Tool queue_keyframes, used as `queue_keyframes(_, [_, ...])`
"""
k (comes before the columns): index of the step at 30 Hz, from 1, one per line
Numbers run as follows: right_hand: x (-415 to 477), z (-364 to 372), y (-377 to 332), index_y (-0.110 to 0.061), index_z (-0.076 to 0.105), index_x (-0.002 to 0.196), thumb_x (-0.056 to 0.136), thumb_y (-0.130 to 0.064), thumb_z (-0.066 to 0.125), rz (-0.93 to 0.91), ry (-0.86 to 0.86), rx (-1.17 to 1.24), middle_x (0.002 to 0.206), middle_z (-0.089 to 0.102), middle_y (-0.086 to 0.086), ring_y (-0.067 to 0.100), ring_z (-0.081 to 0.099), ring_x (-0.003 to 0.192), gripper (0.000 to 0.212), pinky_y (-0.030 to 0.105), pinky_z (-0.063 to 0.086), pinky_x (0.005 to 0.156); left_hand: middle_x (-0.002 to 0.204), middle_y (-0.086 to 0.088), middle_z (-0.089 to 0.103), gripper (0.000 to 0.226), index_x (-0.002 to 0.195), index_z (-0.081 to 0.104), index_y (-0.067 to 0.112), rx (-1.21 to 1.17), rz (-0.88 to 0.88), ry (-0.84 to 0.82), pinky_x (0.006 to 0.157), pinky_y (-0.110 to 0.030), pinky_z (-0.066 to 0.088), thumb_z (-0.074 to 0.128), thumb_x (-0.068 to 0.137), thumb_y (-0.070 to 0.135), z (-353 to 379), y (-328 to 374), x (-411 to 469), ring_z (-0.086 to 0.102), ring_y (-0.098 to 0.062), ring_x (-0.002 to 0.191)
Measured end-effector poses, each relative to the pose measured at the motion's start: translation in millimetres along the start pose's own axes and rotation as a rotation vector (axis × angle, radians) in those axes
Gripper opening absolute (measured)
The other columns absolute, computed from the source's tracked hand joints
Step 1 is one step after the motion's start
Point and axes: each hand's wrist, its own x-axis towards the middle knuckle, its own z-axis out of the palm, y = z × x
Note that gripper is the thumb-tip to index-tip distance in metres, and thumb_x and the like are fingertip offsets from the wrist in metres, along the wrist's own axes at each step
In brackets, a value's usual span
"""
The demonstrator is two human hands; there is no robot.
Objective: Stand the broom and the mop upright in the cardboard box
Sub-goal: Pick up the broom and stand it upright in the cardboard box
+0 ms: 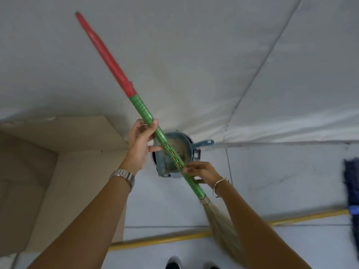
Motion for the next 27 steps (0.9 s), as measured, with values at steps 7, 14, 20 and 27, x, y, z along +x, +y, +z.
queue_keyframes(7, [-85, 14, -154, 0.017, 0.055, 0.109, 0.068, 0.022, 0.06, -0.266, 0.035, 0.14, 0.088, 0.061, 0.01, 0.02, 0.059, 0.076, 0.041, 0.028, 0.055, 0.076, 0.078, 0.002, 0.059, 0.021, 0.074, 0.057, 0.025, 0.159, 0.211, -0.184, 0.052, -0.039, 0.059, 0.071, 0.068, 0.04, 42, 217, -30, 0.065, -0.026, 0.082])
queue_keyframes(14, [-175, 37, -289, -0.001, 0.067, 0.097, 0.066, 0.014, 0.07, -0.443, -0.017, 0.215, 0.073, 0.064, 0.005, 0.021, 0.064, 0.071, 0.035, 0.033, 0.058, 0.071, 0.086, 0.005, 0.063, 0.014, 0.086, 0.066, 0.024, 0.202, 0.5, -0.178, 0.051, -0.033, 0.059, 0.072, 0.076, 0.015, 62, 420, -93, 0.071, -0.012, 0.075])
queue_keyframes(20, [-234, 72, -366, -0.016, 0.072, 0.085, 0.066, 0.01, 0.071, -0.574, -0.089, 0.209, 0.074, 0.069, 0.003, 0.019, 0.068, 0.071, 0.033, 0.03, 0.059, 0.068, 0.088, 0.001, 0.064, 0.018, 0.094, 0.067, 0.022, 0.219, 0.641, -0.135, 0.051, -0.034, 0.059, 0.071, 0.08, 0.011, 48, 527, -160, 0.072, -0.013, 0.078])
queue_keyframes(27, [-263, 136, -423, -0.014, 0.072, 0.089, 0.064, 0.009, 0.073, -0.633, -0.216, 0.165, 0.074, 0.073, -0.002, 0.017, 0.07, 0.072, 0.034, 0.027, 0.057, 0.064, 0.092, 0.002, 0.063, 0.016, 0.099, 0.067, 0.018, 0.183, 0.742, 0.012, 0.054, -0.032, 0.06, 0.068, 0.083, 0.014, -8, 585, -214, 0.071, -0.012, 0.081])
